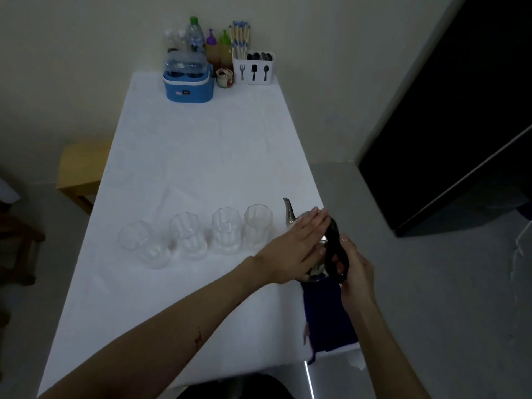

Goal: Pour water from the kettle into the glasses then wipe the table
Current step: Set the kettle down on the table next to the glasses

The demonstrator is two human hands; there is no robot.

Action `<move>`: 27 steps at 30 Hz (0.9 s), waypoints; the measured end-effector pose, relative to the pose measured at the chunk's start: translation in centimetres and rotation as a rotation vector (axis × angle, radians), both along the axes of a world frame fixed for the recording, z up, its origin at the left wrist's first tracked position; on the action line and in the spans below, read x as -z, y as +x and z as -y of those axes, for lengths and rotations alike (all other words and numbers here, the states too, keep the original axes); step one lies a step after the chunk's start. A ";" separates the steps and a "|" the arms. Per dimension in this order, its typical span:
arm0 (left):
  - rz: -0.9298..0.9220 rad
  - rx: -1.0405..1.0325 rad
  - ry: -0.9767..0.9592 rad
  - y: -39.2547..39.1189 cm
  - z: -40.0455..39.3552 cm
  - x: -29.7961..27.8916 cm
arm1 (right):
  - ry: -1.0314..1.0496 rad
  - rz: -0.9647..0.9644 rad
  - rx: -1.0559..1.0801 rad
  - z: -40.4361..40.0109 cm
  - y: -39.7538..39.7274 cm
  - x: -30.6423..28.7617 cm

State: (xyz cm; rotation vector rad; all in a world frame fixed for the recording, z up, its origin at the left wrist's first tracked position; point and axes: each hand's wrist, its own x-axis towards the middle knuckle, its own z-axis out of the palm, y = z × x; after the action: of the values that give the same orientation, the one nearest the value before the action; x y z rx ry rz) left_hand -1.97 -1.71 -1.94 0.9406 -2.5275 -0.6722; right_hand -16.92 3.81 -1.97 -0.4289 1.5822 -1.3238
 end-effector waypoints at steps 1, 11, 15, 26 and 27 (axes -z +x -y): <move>0.018 0.006 -0.007 -0.4 0.8 0.2 | -0.001 0.015 0.018 0.5 -0.3 0.5; 0.112 -0.031 -0.038 -3.5 7.2 3.6 | -0.096 0.089 0.096 7.2 -1.4 5.1; 0.155 -0.032 -0.028 -3.6 8.2 5.3 | -0.093 0.090 0.092 8.3 -1.4 6.4; 0.093 -0.036 -0.070 -3.4 8.4 7.7 | -0.101 0.026 0.073 8.1 -2.1 8.5; 0.104 -0.049 -0.082 -3.5 8.3 7.7 | -0.119 0.007 0.083 8.0 -1.9 8.5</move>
State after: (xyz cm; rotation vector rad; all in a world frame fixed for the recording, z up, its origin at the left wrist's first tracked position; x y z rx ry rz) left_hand -5.48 -9.97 -9.63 1.0289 -2.5911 -0.5134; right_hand -18.80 -4.15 -10.47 -0.4343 1.5348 -1.4864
